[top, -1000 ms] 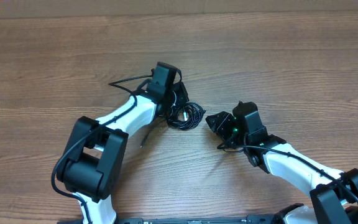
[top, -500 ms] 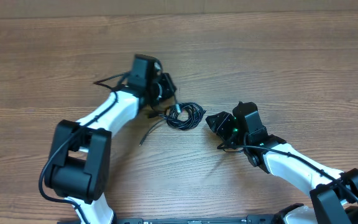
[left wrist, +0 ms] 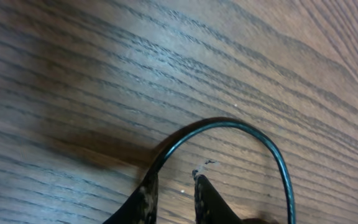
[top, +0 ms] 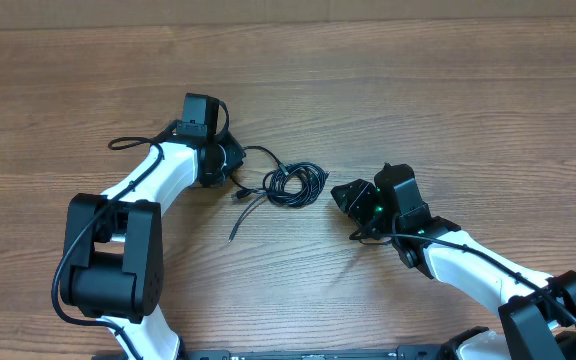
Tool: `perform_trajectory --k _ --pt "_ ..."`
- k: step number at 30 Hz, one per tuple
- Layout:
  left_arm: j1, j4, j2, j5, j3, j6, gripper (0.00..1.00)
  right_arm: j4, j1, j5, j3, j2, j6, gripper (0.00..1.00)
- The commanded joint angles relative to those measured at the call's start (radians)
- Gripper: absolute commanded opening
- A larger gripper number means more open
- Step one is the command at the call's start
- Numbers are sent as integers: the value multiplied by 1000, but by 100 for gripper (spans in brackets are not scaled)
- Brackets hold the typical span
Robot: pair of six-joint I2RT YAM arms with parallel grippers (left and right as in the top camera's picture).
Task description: Untangle cables
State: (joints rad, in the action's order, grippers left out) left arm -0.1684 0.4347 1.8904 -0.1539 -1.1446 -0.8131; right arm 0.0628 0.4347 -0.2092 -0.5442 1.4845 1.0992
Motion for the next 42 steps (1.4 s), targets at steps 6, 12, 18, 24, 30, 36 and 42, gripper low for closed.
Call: perform_trajectory --k 6,12,18,24,30,36,42 --pt "4 -97 -26 -192 -9 255 33 4 4 7 -12 5 -4 52" --pt "5 -11 -26 -121 -77 378 35 4 4 7 -12 5 -4 52" --pt "-12 12 -23 31 -84 629 22 5 4 7 -12 5 -4 52" --pt "-37 9 4 87 -82 769 36 5 4 7 -12 5 -4 52" --pt "-42 -19 52 87 -82 769 43 4 4 7 -12 5 -4 52" --pt "-42 -28 134 148 -82 769 47 4 4 7 -12 5 -4 52" --pt "-32 34 195 458 -82 652 39 3 4 7 -12 5 -4 51"
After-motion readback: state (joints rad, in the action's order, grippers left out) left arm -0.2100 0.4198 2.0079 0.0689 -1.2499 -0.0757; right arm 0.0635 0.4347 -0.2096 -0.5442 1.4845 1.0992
